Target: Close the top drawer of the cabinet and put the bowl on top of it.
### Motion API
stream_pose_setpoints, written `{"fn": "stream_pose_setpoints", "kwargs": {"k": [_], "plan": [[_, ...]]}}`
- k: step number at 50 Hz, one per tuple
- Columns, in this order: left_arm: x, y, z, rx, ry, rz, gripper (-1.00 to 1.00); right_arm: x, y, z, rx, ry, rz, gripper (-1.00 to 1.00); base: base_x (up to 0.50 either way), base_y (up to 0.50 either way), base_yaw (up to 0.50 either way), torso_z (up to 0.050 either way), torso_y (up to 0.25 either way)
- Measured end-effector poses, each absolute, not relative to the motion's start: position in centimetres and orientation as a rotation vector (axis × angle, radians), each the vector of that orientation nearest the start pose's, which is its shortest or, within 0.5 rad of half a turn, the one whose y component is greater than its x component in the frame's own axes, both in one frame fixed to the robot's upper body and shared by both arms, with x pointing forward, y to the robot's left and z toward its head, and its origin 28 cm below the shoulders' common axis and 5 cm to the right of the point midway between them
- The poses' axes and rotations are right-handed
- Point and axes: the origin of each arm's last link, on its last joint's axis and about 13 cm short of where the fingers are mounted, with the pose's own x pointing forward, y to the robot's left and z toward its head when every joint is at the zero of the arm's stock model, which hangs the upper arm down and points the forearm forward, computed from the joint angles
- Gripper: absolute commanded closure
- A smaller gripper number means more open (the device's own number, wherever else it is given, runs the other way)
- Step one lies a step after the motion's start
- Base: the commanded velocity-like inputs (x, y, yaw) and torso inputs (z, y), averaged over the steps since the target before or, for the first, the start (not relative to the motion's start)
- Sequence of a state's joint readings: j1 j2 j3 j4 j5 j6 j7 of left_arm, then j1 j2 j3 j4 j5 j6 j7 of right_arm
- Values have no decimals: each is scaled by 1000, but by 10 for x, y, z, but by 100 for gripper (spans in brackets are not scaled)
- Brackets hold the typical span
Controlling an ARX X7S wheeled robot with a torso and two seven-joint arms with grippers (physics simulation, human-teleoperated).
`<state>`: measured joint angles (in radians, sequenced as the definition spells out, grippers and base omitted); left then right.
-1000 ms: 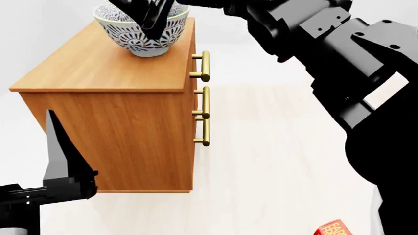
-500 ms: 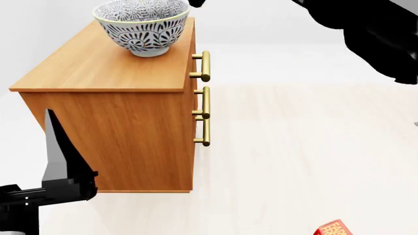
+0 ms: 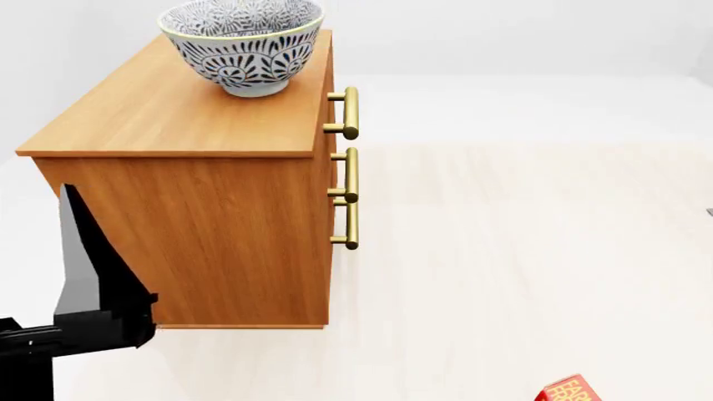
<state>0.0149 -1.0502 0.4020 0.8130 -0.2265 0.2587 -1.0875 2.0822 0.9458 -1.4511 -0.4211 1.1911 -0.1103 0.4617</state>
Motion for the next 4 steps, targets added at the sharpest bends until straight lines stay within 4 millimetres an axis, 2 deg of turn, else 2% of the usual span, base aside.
{"fn": "stream_pose_setpoints", "kwargs": {"k": [4], "plan": [[145,250,181,88,-794,147,-100,211,-113,416,-289,-989,489,-100,0,0,0,0,0]]}}
